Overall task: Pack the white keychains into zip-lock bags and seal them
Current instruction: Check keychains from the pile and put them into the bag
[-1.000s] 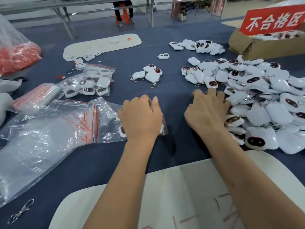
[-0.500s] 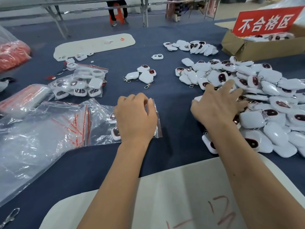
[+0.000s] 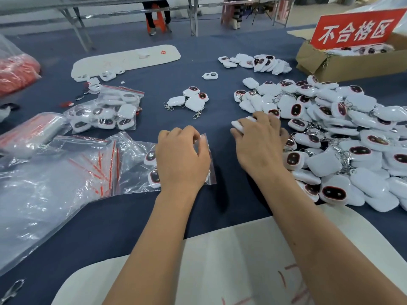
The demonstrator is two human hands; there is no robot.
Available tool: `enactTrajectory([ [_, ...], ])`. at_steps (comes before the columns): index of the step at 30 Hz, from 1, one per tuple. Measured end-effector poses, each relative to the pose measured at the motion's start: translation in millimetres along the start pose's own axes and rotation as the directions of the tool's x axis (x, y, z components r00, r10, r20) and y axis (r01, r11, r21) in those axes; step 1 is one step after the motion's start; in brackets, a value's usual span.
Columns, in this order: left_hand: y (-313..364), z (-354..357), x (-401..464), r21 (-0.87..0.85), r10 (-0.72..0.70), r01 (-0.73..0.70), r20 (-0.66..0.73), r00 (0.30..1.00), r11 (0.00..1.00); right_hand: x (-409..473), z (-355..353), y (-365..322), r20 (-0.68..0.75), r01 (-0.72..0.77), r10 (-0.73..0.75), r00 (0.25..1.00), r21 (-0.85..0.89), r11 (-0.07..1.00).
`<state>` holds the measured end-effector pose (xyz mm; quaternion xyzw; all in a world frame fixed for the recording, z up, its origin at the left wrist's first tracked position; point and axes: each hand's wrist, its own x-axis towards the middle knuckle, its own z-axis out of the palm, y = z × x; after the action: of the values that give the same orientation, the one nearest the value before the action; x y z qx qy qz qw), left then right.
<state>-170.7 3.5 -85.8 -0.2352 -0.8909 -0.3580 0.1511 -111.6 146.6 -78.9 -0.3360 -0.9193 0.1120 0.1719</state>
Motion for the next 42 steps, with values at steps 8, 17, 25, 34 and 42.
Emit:
enactTrajectory([
  [8,-8.7,-0.3,4.1,0.178,-0.058,0.055,0.009,0.998,0.982,-10.8,-4.5,-34.5,-0.217,0.262,-0.170,0.961,0.526,0.809],
  [17,-15.6,-21.2,13.9,-0.446,-0.206,0.176,-0.019,0.978,0.878,-22.6,13.4,-41.6,0.196,-0.036,-0.265,0.944,0.861,0.507],
  [25,-22.6,-27.7,14.9,-0.606,-0.187,0.227,0.128,0.974,0.763,-17.1,20.0,-36.5,0.168,-0.101,-0.258,0.952,0.962,0.253],
  [34,-27.0,-28.2,16.6,-0.613,-0.173,0.253,0.188,0.967,0.749,-16.0,22.6,-35.3,0.166,-0.093,-0.315,0.935,0.968,0.234],
  [42,-27.3,-23.9,16.7,-0.569,-0.167,0.229,0.159,0.973,0.790,-15.7,25.7,-36.5,0.159,-0.086,-0.303,0.940,0.967,0.239],
])
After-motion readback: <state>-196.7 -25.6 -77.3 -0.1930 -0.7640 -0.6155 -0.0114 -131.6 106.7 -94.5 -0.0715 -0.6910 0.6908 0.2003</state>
